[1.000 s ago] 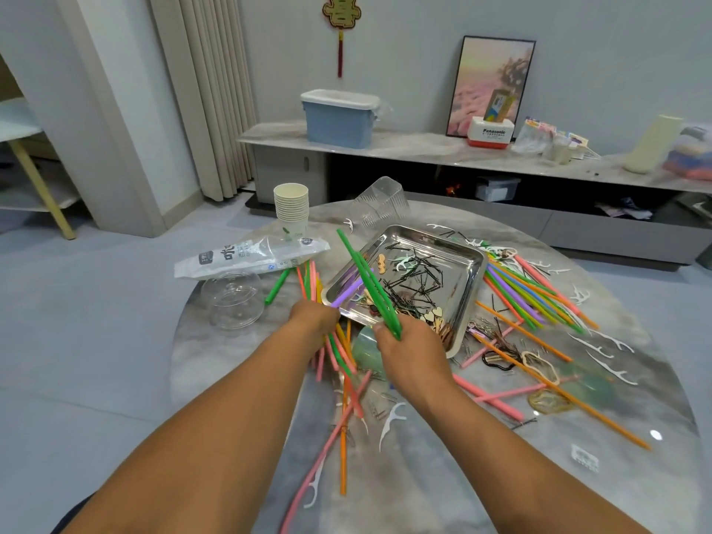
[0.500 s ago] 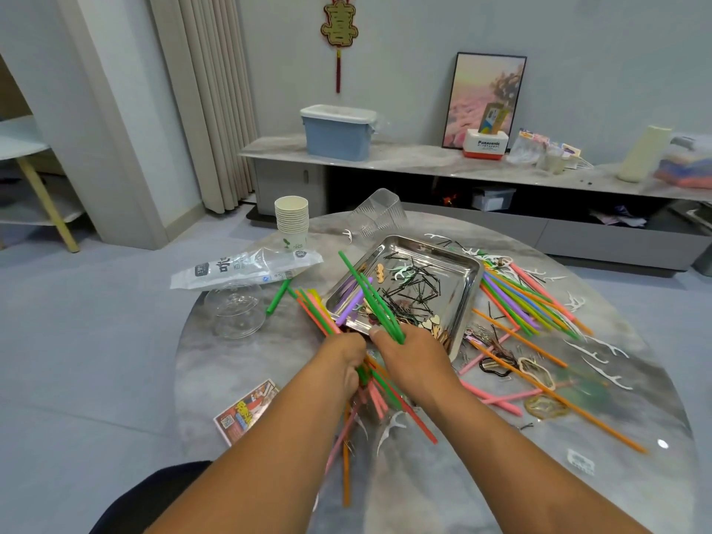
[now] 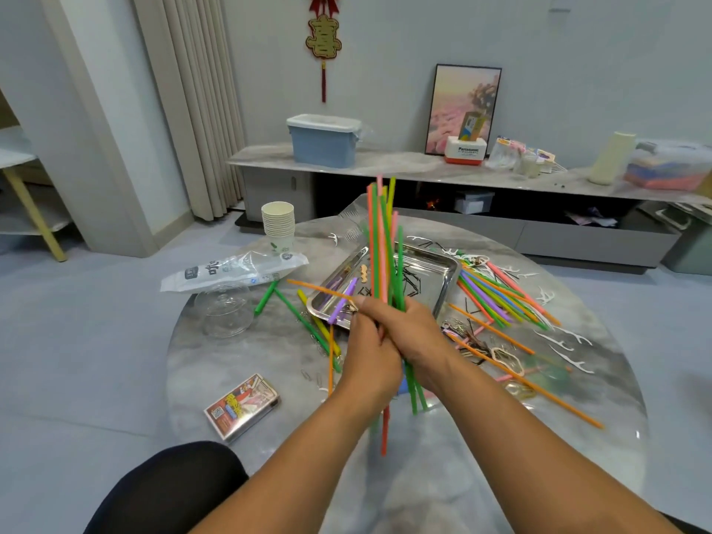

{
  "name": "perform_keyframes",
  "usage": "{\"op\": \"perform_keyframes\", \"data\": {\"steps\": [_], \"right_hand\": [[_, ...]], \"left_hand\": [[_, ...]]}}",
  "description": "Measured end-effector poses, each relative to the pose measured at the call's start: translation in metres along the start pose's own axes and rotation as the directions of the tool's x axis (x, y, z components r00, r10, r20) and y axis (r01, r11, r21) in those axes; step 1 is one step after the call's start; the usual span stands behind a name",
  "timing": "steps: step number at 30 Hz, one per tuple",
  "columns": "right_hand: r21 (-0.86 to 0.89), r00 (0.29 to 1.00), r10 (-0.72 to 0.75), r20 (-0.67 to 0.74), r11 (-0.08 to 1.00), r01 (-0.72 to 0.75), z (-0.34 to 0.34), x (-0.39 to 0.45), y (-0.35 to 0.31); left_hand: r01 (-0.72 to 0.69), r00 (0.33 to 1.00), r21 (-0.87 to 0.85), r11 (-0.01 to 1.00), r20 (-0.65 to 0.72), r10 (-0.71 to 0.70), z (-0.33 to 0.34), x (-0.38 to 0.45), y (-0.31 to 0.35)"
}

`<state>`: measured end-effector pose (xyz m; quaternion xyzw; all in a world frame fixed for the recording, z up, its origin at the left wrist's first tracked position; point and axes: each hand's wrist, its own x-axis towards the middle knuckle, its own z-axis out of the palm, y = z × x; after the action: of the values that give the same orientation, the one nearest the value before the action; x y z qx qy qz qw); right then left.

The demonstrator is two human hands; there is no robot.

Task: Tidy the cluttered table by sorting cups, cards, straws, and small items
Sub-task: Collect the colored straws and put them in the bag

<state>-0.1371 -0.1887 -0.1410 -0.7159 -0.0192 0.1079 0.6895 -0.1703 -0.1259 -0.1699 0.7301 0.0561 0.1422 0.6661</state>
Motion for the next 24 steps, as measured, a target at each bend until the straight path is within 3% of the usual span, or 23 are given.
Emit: {"op": "perform_keyframes", "data": {"steps": [4,9,13,16,18,19,24], "right_hand": [[0.068,0.981,-0.110,-0.163,0.990,0.122,-0.007,-0.010,-0.003],[0.139,0.954,-0.178,-0.242,0.967,0.216,-0.019,-0.024,-0.004],[0.132,0.916,-0.252,-0.313,0.943,0.305,-0.031,-0.034,-0.004],[0.098,0.892,-0.305,-0.334,0.930,0.354,-0.040,-0.041,-0.004],[0.065,0.877,-0.356,-0.323,0.916,0.396,-0.046,-0.045,-0.003],[0.029,0.872,-0.384,-0.303,0.911,0.412,-0.050,-0.047,-0.003],[-0.155,0.868,-0.453,-0.204,0.890,0.429,-0.056,-0.053,0.014]], "left_hand": [[-0.166,0.979,0.021,0.986,0.122,0.162,0.001,-0.015,0.007],[-0.128,0.980,-0.116,0.985,0.136,0.143,0.007,-0.018,0.007],[0.023,0.992,-0.206,0.978,0.130,0.004,0.012,-0.015,0.007],[0.236,0.932,-0.427,0.873,0.354,-0.079,0.007,-0.011,0.009],[0.353,0.864,-0.546,0.760,0.502,-0.040,0.003,-0.010,0.024],[0.361,0.845,-0.546,0.756,0.534,-0.018,0.002,-0.006,0.030],[0.251,0.926,-0.512,0.822,0.374,-0.050,0.006,0.017,0.034]]}}
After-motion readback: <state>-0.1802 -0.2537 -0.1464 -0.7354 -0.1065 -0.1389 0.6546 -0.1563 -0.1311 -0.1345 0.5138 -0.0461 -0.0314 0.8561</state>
